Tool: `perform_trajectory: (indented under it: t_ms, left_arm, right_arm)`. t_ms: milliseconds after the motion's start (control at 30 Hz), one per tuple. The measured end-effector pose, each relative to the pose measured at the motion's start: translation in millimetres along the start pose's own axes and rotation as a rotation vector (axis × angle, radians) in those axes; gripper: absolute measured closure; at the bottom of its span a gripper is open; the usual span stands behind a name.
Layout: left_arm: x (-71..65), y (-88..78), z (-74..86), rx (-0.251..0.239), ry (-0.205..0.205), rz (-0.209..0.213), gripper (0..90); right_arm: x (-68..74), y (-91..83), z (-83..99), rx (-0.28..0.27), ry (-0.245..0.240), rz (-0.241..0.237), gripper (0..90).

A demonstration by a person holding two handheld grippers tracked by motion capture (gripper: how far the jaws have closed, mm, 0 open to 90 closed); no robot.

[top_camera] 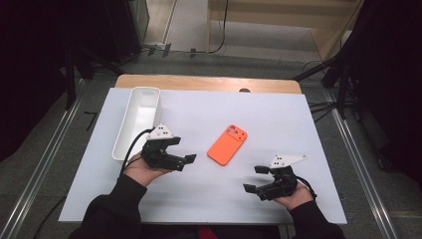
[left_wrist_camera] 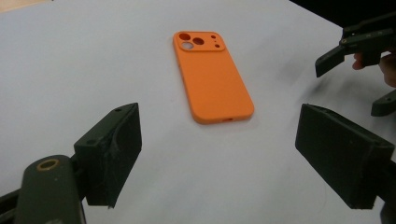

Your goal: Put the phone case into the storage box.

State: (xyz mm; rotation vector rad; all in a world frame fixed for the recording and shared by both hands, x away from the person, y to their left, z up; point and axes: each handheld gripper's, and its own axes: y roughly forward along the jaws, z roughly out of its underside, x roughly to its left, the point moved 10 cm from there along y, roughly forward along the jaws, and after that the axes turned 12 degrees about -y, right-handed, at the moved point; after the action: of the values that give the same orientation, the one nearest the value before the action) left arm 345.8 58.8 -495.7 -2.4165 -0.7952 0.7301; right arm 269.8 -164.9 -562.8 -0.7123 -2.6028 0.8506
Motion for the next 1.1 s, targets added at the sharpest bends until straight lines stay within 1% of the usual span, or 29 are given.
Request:
perform_trajectory:
  t_ms: [67,133,167,267,433,600,800,867,967,1000,1100]
  left_arm:
    - [0.1,5.3,-1.1,0.008,-0.012,-0.002,14.8]
    - [-1.0,9.5,-2.1,0.015,-0.014,-0.004,14.8]
    - [-1.5,11.2,-2.8,0.020,-0.008,-0.005,14.8]
    - [-3.1,16.3,-6.9,0.016,-0.009,-0.009,14.8]
    - [-3.2,23.1,-13.5,0.003,-0.025,-0.009,14.8]
    - [1.5,30.2,-18.3,-0.002,-0.042,-0.036,14.8]
    - [5.1,37.2,-25.4,-0.005,-0.033,-0.058,14.8]
    - [5.2,39.0,-28.3,-0.019,-0.028,-0.063,14.8]
    - [4.1,42.5,-30.2,-0.010,-0.034,-0.054,14.8]
    - [4.1,43.6,-30.6,-0.005,-0.032,-0.057,14.8]
    - [3.3,46.7,-33.3,-0.007,-0.043,-0.057,14.8]
  right_arm:
    - [-0.3,-0.4,-0.9,-0.002,-0.003,0.001,13.5]
    - [-0.2,-0.2,-2.4,-0.008,-0.001,-0.001,13.6]
    - [-0.3,0.3,-2.4,-0.005,-0.006,-0.004,13.5]
    - [0.1,2.0,-2.0,0.003,-0.013,-0.008,13.5]
    - [2.4,2.1,-2.2,0.006,-0.015,-0.007,13.5]
    - [3.4,2.7,-1.3,0.006,-0.020,-0.011,13.5]
    - [3.7,1.6,-0.1,0.011,-0.008,-0.011,13.5]
    - [3.7,1.5,-0.1,0.010,-0.009,-0.008,13.5]
    - [4.1,1.0,0.4,0.010,-0.007,-0.007,13.5]
    - [4.1,0.7,0.6,0.009,-0.006,-0.007,13.5]
    - [3.8,0.0,1.3,0.008,-0.003,-0.004,13.5]
